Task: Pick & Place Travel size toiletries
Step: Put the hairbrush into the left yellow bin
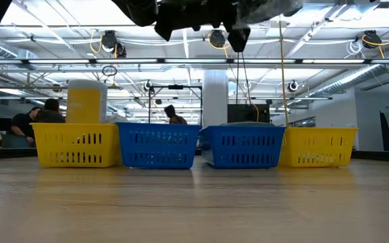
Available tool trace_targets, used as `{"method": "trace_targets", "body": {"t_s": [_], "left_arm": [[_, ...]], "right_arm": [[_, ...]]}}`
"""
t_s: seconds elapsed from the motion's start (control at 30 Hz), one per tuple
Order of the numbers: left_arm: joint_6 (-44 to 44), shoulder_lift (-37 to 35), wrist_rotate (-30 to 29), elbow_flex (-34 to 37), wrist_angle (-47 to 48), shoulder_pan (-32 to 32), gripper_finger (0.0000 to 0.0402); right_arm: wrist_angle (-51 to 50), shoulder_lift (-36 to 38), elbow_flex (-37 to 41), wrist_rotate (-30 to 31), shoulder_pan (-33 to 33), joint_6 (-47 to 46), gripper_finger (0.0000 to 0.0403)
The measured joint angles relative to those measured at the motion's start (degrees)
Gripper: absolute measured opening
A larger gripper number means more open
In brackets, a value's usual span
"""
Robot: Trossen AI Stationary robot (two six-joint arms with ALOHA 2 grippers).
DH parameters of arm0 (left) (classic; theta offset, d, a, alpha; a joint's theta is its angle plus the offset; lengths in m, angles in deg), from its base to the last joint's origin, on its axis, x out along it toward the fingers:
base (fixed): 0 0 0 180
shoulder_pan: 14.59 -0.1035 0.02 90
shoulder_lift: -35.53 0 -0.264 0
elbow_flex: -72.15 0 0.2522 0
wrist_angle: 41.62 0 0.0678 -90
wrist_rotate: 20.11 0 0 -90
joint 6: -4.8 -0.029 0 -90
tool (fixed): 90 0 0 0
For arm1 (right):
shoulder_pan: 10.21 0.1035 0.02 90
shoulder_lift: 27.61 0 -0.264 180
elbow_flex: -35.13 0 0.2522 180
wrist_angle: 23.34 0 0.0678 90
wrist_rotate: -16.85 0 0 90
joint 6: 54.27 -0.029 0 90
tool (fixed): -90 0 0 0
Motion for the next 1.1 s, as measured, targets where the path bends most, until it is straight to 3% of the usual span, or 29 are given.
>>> {"method": "trace_targets", "body": {"t_s": [0.07, 0.13, 0.53, 0.8, 1.1], "left_arm": [[-0.2, 0.0, 0.1, 0.0, 0.8, 0.0, 0.0038], [0.1, 0.0, 0.1, 0.0, 1.1, 0.0, 0.0015], [4.2, -0.9, -4.4, 0.0, 5.9, 1.6, 0.0015], [1.7, -6.7, -16.1, 0.0, 21.2, 3.6, 0.0012], [6.8, -15.7, -37.7, 0.0, 43.4, 8.8, 0.0012]], "right_arm": [[-0.1, 0.0, 0.0, 0.0, 0.0, 0.0, 0.0000], [-0.2, 0.0, 0.0, 0.0, 0.0, 0.0, 0.0000], [-5.7, 0.0, 0.0, 5.5, -0.6, -0.6, 0.0000], [-8.8, 1.2, 0.0, 6.1, -2.9, -1.5, 0.0032], [-14.4, 3.8, 0.0, 6.1, -5.9, -2.0, 0.0093]]}}
